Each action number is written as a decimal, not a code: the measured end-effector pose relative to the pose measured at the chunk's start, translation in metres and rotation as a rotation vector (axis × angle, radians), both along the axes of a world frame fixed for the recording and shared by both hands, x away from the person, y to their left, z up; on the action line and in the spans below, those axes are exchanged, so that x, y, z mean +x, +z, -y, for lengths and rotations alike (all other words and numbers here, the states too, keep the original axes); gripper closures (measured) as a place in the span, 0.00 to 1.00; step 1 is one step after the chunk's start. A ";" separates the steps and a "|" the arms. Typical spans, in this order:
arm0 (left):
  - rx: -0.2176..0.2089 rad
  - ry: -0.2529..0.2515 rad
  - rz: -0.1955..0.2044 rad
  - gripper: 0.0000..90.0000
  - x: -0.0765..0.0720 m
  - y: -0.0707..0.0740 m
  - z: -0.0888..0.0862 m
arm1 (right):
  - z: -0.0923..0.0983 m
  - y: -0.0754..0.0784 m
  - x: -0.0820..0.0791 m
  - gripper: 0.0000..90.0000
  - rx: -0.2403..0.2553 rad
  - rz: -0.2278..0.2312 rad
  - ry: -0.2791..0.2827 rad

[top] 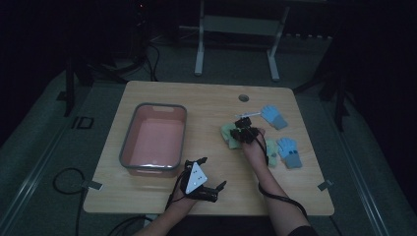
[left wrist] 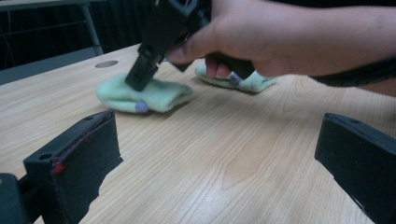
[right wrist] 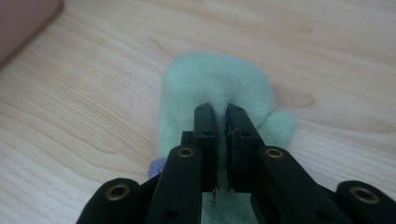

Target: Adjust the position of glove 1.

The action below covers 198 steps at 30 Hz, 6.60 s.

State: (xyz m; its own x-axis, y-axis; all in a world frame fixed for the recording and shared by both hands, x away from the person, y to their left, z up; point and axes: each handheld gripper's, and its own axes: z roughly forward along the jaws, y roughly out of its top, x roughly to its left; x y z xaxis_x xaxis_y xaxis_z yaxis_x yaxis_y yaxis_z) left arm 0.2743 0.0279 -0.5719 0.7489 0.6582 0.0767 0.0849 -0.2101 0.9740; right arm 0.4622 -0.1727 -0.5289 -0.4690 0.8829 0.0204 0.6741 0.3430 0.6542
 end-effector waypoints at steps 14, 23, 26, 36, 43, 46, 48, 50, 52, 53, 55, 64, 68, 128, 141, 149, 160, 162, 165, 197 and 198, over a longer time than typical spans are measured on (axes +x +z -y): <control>-0.003 0.016 0.007 0.00 -0.001 0.000 0.000 | 0.010 0.070 -0.051 0.95 0.118 0.120 -0.028; 0.004 0.028 0.017 0.00 -0.002 0.000 0.000 | 0.016 0.070 -0.099 0.95 0.078 0.159 -0.099; 0.005 0.030 0.019 0.00 -0.002 0.000 0.000 | 0.014 0.063 -0.111 0.95 0.077 0.160 -0.124; 0.000 0.031 0.020 0.00 -0.002 0.000 0.000 | 0.007 0.021 -0.120 0.95 0.067 0.093 -0.190; -0.002 0.033 0.018 0.00 -0.002 0.000 0.000 | 0.003 0.000 -0.114 0.95 0.065 0.067 -0.230; -0.003 0.032 0.021 0.00 -0.003 0.000 0.000 | -0.002 -0.009 -0.107 0.93 0.079 0.049 -0.236; -0.003 0.031 0.021 0.00 -0.003 0.000 0.000 | -0.005 -0.017 -0.103 0.87 0.079 0.025 -0.227; -0.003 0.029 0.020 0.00 -0.003 0.000 0.000 | -0.007 -0.021 -0.101 0.84 0.069 0.024 -0.221; 0.000 0.027 0.018 0.00 -0.002 0.000 0.000 | -0.007 -0.020 -0.100 0.78 0.075 0.016 -0.216; 0.001 0.025 0.018 0.00 -0.002 0.000 0.000 | -0.006 -0.018 -0.099 0.75 0.068 0.015 -0.214; 0.002 0.023 0.018 0.00 -0.002 0.000 0.001 | -0.004 -0.014 -0.099 0.70 0.067 0.014 -0.213; 0.002 0.020 0.018 0.00 -0.002 0.000 0.001 | 0.011 0.004 -0.101 0.62 0.027 0.027 -0.134; 0.002 0.021 0.016 0.00 -0.002 0.000 0.001 | 0.016 0.014 -0.101 0.61 0.017 0.048 -0.122; 0.014 0.032 0.023 0.00 -0.002 0.000 0.002 | 0.129 0.055 -0.106 0.95 0.034 0.094 -0.091; 0.011 0.033 0.021 0.00 -0.002 0.000 0.002 | 0.131 0.021 -0.125 0.95 0.004 0.063 -0.102; 0.012 0.032 0.022 0.00 -0.002 0.000 0.002 | 0.131 -0.007 -0.110 0.93 -0.020 0.035 -0.102; 0.014 0.029 0.020 0.00 -0.002 0.000 0.002 | 0.132 -0.006 -0.109 0.79 -0.010 0.036 -0.069; 0.014 0.029 0.021 0.00 -0.002 0.000 0.002 | 0.133 -0.002 -0.109 0.76 -0.014 0.047 -0.040; 0.015 0.029 0.021 0.00 -0.002 0.000 0.002 | 0.134 0.002 -0.108 0.73 -0.024 0.074 0.035; 0.020 0.033 0.025 0.00 -0.003 0.000 0.003 | 0.129 -0.014 -0.116 0.92 0.016 0.025 -0.200; 0.020 0.034 0.025 0.00 -0.003 0.000 0.003 | 0.129 -0.011 -0.117 0.93 0.032 0.021 -0.215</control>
State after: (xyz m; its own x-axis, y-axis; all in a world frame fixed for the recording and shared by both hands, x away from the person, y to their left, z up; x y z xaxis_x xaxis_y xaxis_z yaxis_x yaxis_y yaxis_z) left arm 0.2716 0.0247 -0.5721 0.7239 0.6813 0.1084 0.0682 -0.2270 0.9715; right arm 0.3456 -0.3012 -0.5399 -0.2710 0.9616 0.0422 0.7154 0.1719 0.6773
